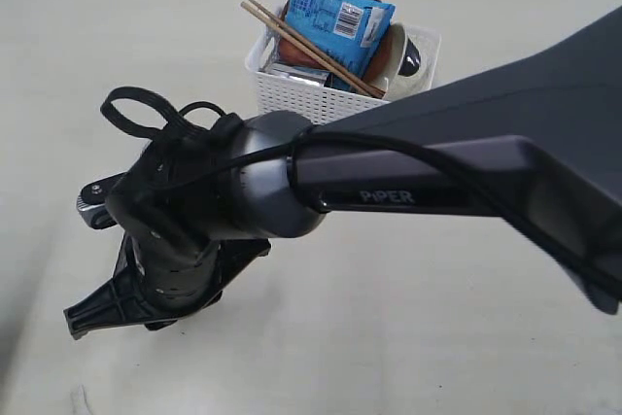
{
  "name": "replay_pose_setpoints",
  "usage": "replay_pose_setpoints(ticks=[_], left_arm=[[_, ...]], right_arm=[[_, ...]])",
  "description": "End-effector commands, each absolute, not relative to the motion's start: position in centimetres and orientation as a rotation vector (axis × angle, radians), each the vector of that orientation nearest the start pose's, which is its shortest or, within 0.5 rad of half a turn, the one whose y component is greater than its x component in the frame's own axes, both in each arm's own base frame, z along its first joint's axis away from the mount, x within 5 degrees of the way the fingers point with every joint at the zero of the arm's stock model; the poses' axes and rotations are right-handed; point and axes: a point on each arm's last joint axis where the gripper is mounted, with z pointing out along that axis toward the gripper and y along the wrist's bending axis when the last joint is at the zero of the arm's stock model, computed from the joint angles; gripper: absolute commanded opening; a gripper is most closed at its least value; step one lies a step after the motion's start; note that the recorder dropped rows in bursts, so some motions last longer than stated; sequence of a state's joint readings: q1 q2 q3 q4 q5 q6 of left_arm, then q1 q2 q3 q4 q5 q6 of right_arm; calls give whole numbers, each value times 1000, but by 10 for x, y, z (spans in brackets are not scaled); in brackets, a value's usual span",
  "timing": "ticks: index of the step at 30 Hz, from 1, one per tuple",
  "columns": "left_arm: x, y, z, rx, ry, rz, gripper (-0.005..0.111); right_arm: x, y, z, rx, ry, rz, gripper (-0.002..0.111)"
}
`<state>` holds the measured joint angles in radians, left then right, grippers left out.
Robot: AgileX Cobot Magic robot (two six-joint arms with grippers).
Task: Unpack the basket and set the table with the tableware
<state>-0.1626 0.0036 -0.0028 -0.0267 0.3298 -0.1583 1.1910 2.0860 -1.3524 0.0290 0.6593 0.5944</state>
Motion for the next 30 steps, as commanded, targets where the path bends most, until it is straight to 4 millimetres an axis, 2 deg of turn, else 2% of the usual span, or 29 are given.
replay_pose_setpoints(ticks=[1, 5, 10, 16, 21, 27, 30], left_arm=[[53, -10, 184, -16, 1811, -257, 0], [53, -10, 184, -16, 1811, -257, 0], [53, -10, 184, -16, 1811, -257, 0], [53, -10, 184, -16, 1811, -257, 0], [53, -10, 184, -16, 1811, -257, 0], [53, -10, 184, -16, 1811, -257, 0], [53, -10, 184, -16, 1811, -257, 0]], right_arm=[[152, 382, 130, -840, 2842, 335, 7], [152, 381, 130, -859, 2840, 322, -1], [155, 381, 133, -871, 2825, 272, -1], [168, 381, 147, -800, 2768, 122, -1], [172, 384, 158, -828, 2728, 50, -1], [169, 384, 165, -808, 2613, -191, -1], [162, 387, 157, -818, 2633, -255, -1]])
